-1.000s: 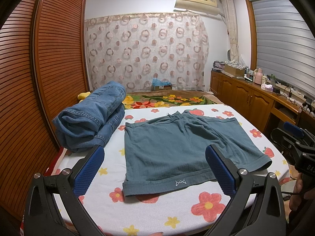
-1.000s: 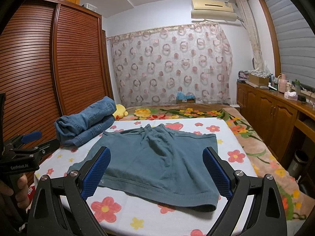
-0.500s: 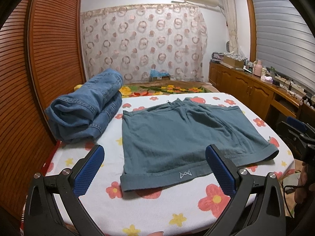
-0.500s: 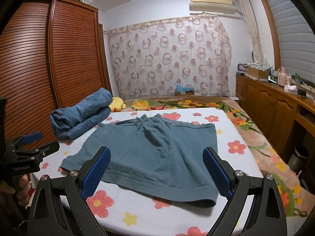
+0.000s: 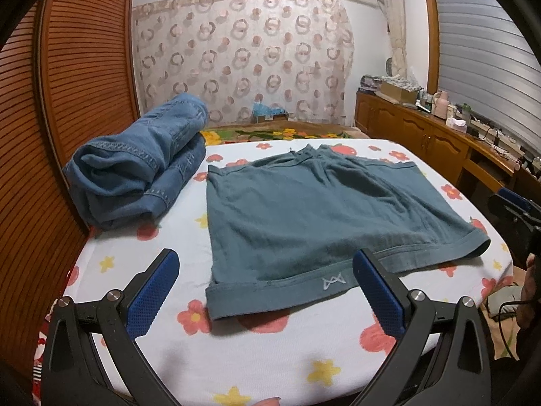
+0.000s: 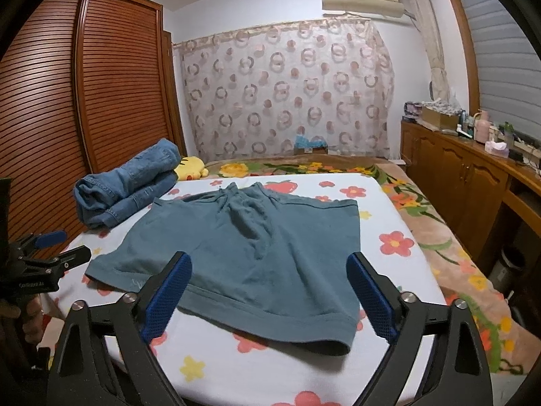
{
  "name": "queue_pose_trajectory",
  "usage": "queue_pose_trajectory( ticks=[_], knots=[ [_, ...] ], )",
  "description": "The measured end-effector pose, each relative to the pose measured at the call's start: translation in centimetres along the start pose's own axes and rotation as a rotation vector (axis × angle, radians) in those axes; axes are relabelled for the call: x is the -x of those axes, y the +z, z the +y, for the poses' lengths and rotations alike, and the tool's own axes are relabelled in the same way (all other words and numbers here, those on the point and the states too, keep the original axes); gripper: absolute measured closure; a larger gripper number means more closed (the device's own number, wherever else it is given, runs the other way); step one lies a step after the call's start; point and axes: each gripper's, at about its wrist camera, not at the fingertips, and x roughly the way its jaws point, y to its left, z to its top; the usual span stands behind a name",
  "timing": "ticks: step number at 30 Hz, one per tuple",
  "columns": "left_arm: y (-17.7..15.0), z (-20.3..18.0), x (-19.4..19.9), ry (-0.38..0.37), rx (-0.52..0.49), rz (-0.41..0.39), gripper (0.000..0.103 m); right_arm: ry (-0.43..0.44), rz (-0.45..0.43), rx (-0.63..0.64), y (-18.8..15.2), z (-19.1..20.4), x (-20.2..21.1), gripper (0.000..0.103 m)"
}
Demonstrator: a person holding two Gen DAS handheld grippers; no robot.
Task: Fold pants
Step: 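Lower the left gripper to the shorts' leg hem and close on it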
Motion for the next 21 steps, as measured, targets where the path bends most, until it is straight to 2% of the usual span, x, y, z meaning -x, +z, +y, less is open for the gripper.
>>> queue_pose_trajectory(
  ticks=[8,15,21],
  knots=[
    [-1.6,1.5,-1.5,0.013,0.007,0.053,0.0,0.018,0.034,0.009,-0.1,-0.9,-0.6,0.014],
    [-3.0,3.0,-2.8,0.016,0.008,0.108,0.0,0.008,0.108,0.037,-0.9,-1.3,-1.1,0.034],
    [-3.7,4.0,-2.9,0.005,0.014,0.134,0.001,-0.001,0.163,0.039,-0.9,-2.0,-0.6,0.035]
  ],
)
